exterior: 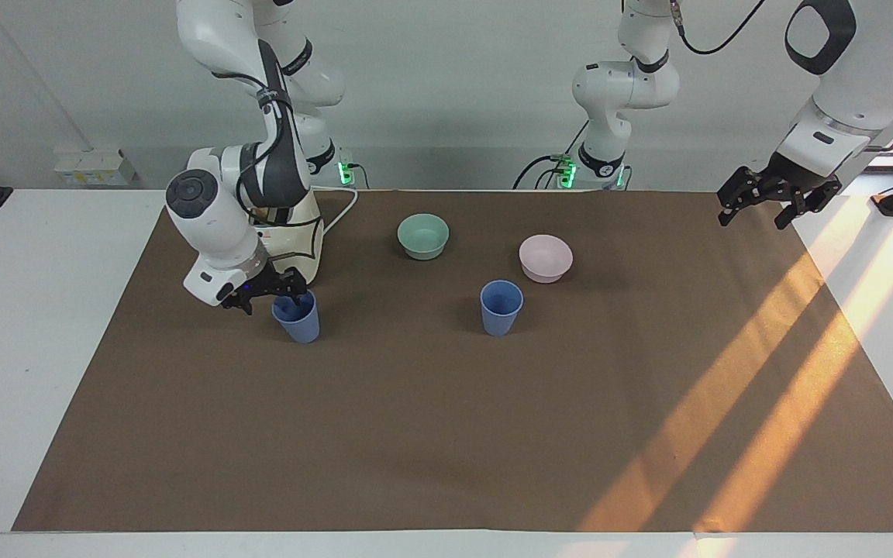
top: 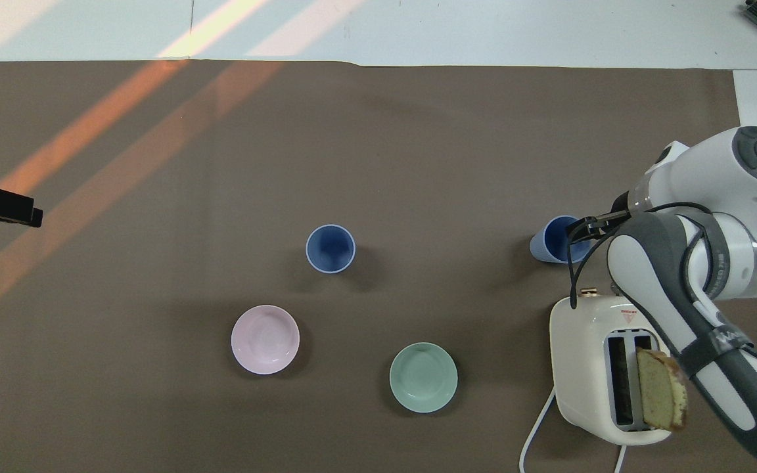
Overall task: Stack blue cups with both arms
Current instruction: 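Reach the right gripper to the other blue cup and grasp it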
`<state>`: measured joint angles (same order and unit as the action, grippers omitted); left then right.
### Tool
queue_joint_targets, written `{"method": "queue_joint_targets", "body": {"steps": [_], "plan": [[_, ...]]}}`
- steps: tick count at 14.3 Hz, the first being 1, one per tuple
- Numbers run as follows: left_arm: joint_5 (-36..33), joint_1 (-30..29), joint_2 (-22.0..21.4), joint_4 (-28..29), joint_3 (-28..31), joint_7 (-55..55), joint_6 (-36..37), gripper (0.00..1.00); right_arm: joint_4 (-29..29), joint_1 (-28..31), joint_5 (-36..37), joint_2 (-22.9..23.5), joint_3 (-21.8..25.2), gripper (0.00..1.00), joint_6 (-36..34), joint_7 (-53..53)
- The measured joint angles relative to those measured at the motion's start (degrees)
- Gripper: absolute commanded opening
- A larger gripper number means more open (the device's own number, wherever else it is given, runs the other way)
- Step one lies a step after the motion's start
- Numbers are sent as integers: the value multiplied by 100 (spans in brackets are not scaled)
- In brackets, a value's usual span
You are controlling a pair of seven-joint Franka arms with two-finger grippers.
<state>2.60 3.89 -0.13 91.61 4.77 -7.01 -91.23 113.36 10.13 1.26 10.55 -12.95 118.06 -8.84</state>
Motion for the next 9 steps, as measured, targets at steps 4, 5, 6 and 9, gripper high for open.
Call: {"method": "queue_joint_targets", "body": {"steps": [4,5,6,9], "plan": [[0,0,0,0,0,0,0,100,-8,1,0,0,2,0,3,-196],[0,0,0,0,0,0,0,100,-40,1,0,-1,3,0,3,-216],[0,0,0,0,0,0,0,100,-93,1,0,-2,3,0,-5,-219],[0,0,0,0,0,0,0,100,-291,1,-15,-6,0,0,-169,-212]]}}
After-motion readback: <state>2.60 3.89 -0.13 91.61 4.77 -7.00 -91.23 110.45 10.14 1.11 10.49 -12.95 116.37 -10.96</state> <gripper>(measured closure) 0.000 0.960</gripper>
